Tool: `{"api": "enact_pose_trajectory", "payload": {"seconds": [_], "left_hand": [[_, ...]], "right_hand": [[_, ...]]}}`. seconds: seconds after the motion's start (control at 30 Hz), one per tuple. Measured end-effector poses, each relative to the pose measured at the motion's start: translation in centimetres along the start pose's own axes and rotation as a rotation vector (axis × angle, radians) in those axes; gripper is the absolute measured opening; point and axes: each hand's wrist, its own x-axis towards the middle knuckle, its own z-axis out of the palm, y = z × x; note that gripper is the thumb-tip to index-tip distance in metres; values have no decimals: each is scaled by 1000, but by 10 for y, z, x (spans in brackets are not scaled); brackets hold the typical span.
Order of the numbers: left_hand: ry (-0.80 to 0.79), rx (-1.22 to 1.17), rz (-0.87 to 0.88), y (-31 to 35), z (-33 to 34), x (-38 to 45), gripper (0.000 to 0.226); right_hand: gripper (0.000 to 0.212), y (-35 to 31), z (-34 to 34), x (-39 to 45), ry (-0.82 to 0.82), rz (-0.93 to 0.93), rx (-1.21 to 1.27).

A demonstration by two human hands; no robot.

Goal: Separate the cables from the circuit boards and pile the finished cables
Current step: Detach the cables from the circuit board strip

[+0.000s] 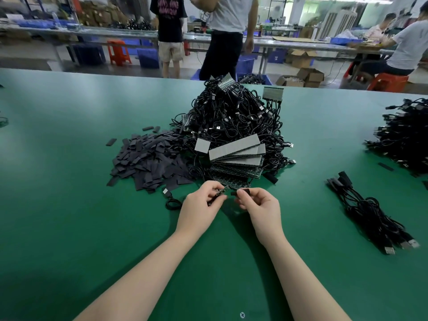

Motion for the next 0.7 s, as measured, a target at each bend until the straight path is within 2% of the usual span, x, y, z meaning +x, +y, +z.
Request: {"api": "enact_pose_trajectory", "payload": {"seconds": [0.1, 0.47, 0.7], "left_hand": [[46, 13, 28, 0, 1, -1, 16], [23, 163, 52, 2, 1, -3, 29], [-3, 168, 105, 1, 1, 1, 28]], "right_hand": [[5, 0, 0, 0, 5, 0, 6], [6, 0, 1, -1, -17, -18, 12], [5, 0, 0, 0, -13, -9, 66]]}}
